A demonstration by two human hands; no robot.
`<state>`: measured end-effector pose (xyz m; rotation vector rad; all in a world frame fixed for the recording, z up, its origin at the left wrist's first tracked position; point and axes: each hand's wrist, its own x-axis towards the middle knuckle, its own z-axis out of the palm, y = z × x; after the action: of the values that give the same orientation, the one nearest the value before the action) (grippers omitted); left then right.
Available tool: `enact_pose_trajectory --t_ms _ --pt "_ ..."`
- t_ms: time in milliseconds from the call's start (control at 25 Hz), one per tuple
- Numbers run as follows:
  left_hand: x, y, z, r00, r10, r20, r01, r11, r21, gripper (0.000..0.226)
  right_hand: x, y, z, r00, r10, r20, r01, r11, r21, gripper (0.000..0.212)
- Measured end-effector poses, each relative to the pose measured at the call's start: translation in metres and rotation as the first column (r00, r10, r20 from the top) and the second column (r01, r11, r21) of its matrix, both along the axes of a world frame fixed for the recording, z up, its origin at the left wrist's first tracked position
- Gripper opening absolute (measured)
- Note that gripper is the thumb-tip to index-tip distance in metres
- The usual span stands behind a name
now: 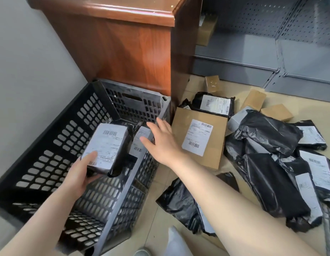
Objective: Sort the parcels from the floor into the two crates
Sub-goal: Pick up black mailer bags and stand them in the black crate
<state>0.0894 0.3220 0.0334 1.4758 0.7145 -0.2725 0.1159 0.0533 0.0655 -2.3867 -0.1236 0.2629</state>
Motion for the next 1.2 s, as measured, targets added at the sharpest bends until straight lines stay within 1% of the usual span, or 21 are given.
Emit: enact_pose_trajectory --t_ms 80,280,400,480,560,600,680,760,840,880,960,1000,1080,1120,1200 --pt "-0.008 0.01 -0.021 0.997 -0.03 -0.067 0.03 1.0 -0.002 0.027 0.002 0.008 -0.001 1.0 0.009 -0.007 -0.009 0.998 -0.059 0.067" --pt "-0.005 0.02 -0.042 0.979 -0.094 -0.182 0.097 0.995 0.007 0.03 0.003 0.014 -0.002 0.988 0.07 -0.139 -0.091 0.984 -0.155 0.085" --pt "-0.007 0.024 -0.052 0.94 -0.167 -0.296 0.181 0.983 0.019 0.029 0.004 0.015 -0.002 0.982 0.077 -0.172 -0.102 0.985 -0.139 0.087" --pt "-0.011 0.029 -0.062 0.903 -0.231 -0.362 0.252 0.968 0.011 0.037 0.004 0.016 -0.003 0.981 0.08 -0.175 -0.105 0.985 -0.138 0.087" --pt "-0.012 0.031 -0.07 0.868 -0.297 -0.397 0.326 0.945 0.006 0.042 0.005 0.017 -0.005 0.981 0.084 -0.176 -0.11 0.984 -0.143 0.086" --pt "-0.012 0.03 -0.073 0.858 -0.313 -0.407 0.355 0.935 0.029 0.044 0.005 0.017 -0.005 0.981 0.086 -0.176 -0.112 0.983 -0.145 0.086" --pt "-0.013 0.025 -0.08 0.835 -0.332 -0.44 0.424 0.897 0.128 0.049 0.005 0.018 -0.008 0.98 0.085 -0.178 -0.111 0.983 -0.144 0.084" --pt "-0.013 0.022 -0.088 0.801 -0.356 -0.482 0.502 0.837 0.218 0.049 0.005 0.019 -0.009 0.982 0.077 -0.173 -0.105 0.982 -0.158 0.082" --pt "-0.013 0.018 -0.092 0.767 -0.372 -0.523 0.553 0.796 0.244 0.051 0.005 0.021 -0.011 0.983 0.067 -0.169 -0.097 0.979 -0.177 0.081" --pt "-0.012 0.017 -0.094 0.744 -0.391 -0.542 0.594 0.759 0.267 0.054 0.004 0.022 -0.012 0.985 0.062 -0.163 -0.091 0.98 -0.177 0.08" --pt "-0.008 0.013 -0.097 0.686 -0.443 -0.577 0.696 0.63 0.344 0.064 0.003 0.024 -0.014 0.988 0.052 -0.145 -0.077 0.982 -0.171 0.078" --pt "-0.005 0.01 -0.099 0.674 -0.459 -0.579 0.723 0.573 0.386 0.066 0.003 0.024 -0.015 0.989 0.051 -0.141 -0.075 0.983 -0.169 0.078" --pt "-0.001 0.005 -0.101 0.643 -0.488 -0.59 0.76 0.499 0.416 0.061 0.004 0.024 -0.016 0.989 0.053 -0.141 -0.078 0.982 -0.171 0.078" --pt "0.001 0.002 -0.102 0.604 -0.512 -0.611 0.794 0.45 0.409 0.056 0.004 0.024 -0.017 0.989 0.054 -0.139 -0.078 0.981 -0.176 0.078" --pt "0.004 0.0 -0.096 0.48 -0.551 -0.683 0.877 0.318 0.36 0.043 0.005 0.023 -0.019 0.99 0.055 -0.131 -0.078 0.98 -0.182 0.078"
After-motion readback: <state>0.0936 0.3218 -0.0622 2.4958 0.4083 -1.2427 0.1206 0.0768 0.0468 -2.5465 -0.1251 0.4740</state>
